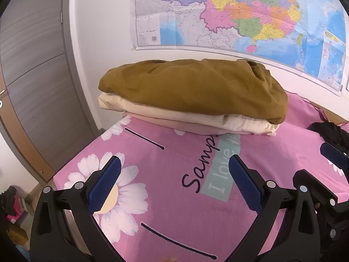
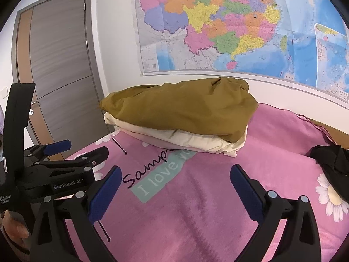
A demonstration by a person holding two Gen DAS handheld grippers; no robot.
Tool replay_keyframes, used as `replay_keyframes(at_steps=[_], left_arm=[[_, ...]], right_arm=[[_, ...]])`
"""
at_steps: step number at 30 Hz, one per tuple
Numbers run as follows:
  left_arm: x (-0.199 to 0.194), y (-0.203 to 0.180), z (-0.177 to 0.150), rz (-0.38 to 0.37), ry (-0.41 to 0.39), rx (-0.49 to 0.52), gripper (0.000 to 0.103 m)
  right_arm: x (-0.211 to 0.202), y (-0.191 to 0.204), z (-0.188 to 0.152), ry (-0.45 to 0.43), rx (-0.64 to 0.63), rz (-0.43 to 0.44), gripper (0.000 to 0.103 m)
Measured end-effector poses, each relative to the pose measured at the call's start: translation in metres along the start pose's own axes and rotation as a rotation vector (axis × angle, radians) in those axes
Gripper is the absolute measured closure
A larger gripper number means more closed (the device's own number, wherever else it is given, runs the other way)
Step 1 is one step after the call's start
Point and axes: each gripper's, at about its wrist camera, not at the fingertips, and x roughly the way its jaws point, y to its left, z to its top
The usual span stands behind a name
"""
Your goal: Fold large clothes
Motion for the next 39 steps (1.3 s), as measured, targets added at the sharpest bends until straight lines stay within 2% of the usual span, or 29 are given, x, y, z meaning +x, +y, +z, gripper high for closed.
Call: replay_keyframes(at_steps=[39], left_arm=[[-0.0028,-0.0021,0.0018,0.009,-0.004,0.016,0.005]], right_arm=[[0.0019,0.0018,-0.0028,0.01,0.023,0.018,0.006]])
